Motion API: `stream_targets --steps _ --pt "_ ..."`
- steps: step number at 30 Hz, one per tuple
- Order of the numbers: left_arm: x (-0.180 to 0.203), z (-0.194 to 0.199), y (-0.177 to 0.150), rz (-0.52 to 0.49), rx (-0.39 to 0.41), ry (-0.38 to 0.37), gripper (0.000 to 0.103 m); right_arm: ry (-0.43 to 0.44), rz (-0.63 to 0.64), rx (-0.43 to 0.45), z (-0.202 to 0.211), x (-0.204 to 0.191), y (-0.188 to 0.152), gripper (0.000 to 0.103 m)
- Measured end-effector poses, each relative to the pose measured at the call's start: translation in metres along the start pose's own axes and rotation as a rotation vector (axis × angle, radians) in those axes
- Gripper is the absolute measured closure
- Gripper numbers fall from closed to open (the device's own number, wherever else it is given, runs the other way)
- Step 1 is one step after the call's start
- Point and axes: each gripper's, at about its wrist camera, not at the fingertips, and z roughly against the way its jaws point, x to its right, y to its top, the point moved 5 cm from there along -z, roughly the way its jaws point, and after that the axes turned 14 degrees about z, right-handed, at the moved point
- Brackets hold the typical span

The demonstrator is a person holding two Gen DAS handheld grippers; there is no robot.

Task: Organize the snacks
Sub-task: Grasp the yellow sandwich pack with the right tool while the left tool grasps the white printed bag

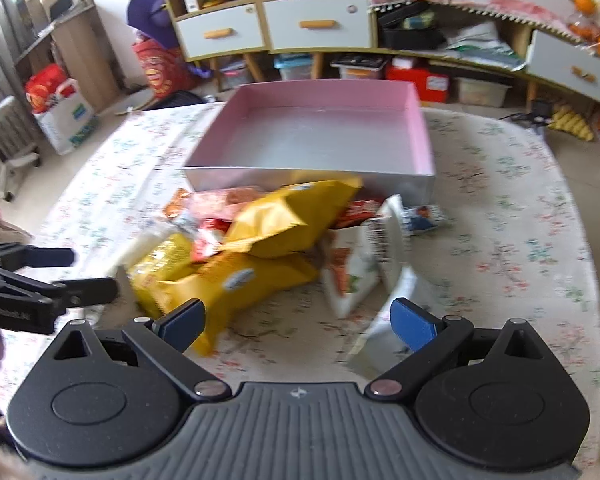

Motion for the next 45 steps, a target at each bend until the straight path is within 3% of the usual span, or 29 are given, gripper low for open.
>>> stream_targets --steps 8,14,18,23,29,38,40,42,45 --pt "0.002 0.006 -0.005 -0.137 -0.008 -0.102 0.006 0.091 -0.08 -0.042 -0.02 -0.022 0.008 0.009" --pt "0.015 0.0 -0.02 -0.256 -0.054 -0.159 0.012 0.125 -0.228 -0.074 -0.036 -0.024 0.016 0.009" --pt "0.024 -0.011 -0.038 -0.355 -0.091 -0.129 0.015 0.11 -0.291 -0.101 -0.048 -0.025 0.017 0.014" --pt "0.026 -0.02 -0.053 -0.436 -0.101 -0.047 0.025 0.05 -0.31 -0.137 -0.059 -0.024 0.013 0.025" --pt "0.016 -0.019 -0.055 -0.408 -0.119 0.01 0.04 0.025 -0.301 -0.179 -0.054 -0.008 -0.002 0.033" --pt "0.016 -0.018 -0.059 -0.4 -0.111 0.071 0.04 -0.015 -0.236 -0.193 -0.046 -0.006 -0.012 0.032" --pt "0.015 -0.018 -0.058 -0.392 -0.103 0.083 0.044 -0.03 -0.192 -0.193 -0.045 -0.012 -0.012 0.043" --pt "0.014 -0.016 -0.056 -0.371 -0.087 0.108 0.055 -0.038 -0.153 -0.193 -0.045 -0.018 -0.011 0.058" --pt "0.011 -0.015 -0.052 -0.319 -0.081 0.105 0.061 -0.049 -0.128 -0.198 -0.041 -0.021 -0.011 0.063"
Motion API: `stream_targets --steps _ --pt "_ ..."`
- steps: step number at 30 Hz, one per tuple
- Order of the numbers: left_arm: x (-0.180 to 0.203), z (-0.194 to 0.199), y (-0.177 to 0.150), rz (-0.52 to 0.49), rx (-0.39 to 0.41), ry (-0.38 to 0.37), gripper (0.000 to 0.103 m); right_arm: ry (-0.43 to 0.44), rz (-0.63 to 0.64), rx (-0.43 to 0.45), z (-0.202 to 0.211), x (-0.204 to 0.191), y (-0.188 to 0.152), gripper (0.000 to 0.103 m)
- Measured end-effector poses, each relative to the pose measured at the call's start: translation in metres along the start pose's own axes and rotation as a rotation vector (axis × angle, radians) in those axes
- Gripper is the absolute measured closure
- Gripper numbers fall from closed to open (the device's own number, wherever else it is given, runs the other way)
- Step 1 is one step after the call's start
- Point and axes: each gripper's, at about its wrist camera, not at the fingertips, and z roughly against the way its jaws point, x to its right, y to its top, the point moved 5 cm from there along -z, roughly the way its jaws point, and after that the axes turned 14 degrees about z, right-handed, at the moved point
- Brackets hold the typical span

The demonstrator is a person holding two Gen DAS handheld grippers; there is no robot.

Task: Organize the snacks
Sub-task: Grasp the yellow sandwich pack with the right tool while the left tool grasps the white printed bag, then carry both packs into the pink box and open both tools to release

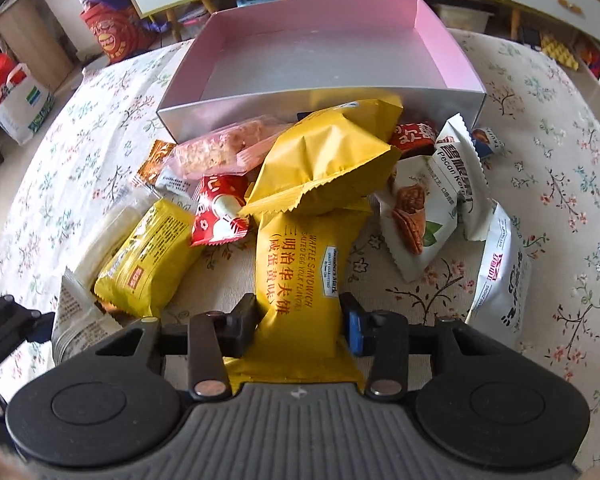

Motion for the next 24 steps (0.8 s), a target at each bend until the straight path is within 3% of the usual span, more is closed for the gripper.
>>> stream_targets --steps 11,24 --pt "-0.014 0.004 0.006 0.09 -0.001 -0.033 0.069 0.023 -0.008 0.009 0.002 -0.003 0.005 0.069" --pt "-0.018 0.026 0.021 0.176 0.063 -0.098 0.07 0.074 -0.042 0.116 0.039 0.005 0.0 0.07"
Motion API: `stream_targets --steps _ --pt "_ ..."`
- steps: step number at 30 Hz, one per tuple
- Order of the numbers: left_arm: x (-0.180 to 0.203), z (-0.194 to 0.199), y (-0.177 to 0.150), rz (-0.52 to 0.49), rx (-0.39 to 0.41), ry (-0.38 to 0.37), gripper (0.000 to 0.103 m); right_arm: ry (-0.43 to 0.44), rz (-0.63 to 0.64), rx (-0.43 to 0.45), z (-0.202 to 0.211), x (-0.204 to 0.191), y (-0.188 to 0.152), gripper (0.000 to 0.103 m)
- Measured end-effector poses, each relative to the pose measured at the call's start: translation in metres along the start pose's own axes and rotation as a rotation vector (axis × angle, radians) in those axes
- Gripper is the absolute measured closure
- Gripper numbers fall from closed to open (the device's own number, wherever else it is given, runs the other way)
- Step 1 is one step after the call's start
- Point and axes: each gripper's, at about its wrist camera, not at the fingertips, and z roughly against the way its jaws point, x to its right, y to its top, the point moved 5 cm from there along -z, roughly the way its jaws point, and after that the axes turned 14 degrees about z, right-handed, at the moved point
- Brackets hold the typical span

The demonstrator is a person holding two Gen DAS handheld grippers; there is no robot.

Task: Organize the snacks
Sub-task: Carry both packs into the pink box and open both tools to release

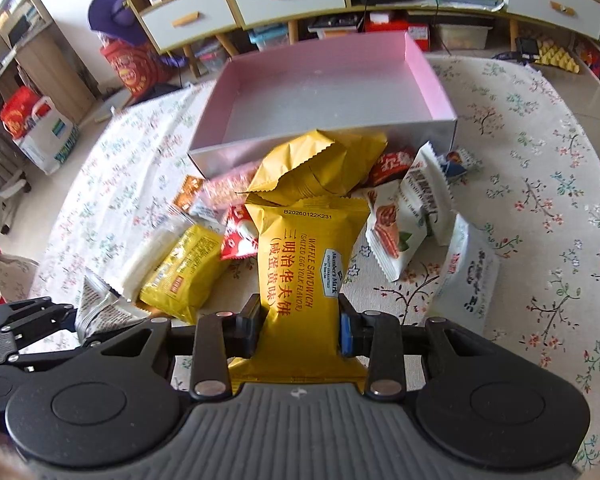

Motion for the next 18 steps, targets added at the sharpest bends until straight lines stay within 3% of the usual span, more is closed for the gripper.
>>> stream_targets --steps 10,18 --pt "0.014 0.016 0.026 0.047 0.074 -0.056 0.07 0.036 -0.03 0.111 0.03 0.007 0.009 0.07" --pt "0.023 0.015 0.06 0.103 0.129 -0.071 0.07 0.019 -0.078 0.136 0.023 0.027 0.027 0.07"
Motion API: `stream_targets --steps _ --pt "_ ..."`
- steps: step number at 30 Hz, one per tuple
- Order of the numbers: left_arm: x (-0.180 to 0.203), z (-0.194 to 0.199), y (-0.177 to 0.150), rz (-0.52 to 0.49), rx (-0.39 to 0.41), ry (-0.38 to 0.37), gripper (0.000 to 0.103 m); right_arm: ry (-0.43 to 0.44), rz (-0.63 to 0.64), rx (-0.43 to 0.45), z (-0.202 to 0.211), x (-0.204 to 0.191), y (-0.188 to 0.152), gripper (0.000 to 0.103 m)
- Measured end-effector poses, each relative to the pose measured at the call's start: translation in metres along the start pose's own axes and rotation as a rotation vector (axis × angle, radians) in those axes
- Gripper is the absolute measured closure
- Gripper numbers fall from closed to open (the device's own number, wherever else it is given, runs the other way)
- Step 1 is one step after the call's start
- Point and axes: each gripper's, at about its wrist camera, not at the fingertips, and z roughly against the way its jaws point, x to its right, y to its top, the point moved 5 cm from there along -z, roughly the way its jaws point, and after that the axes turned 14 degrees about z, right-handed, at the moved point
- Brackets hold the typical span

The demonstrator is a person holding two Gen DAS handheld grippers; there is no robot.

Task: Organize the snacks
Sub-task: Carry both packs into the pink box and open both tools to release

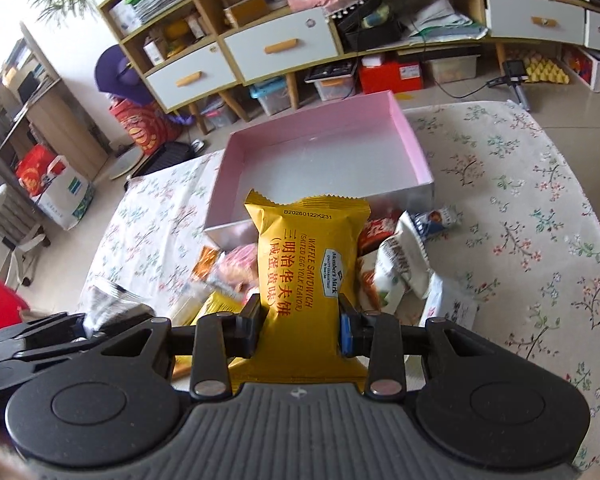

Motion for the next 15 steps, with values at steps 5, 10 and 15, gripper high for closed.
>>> stream_targets --steps 5,10,15 --pt "0.008 -0.023 0.026 0.004 -0.01 -0.014 0.069 -0.048 -0.014 -0.016 -0.012 0.013 0.014 0.07" --pt "0.016 -0.054 0.047 -0.02 0.006 0.019 0.069 -0.078 0.005 -0.01 -0.028 0.021 0.04 0.07" --pt "0.018 -0.084 0.061 -0.022 0.019 0.05 0.069 -0.086 0.012 0.014 -0.054 0.029 0.065 0.069"
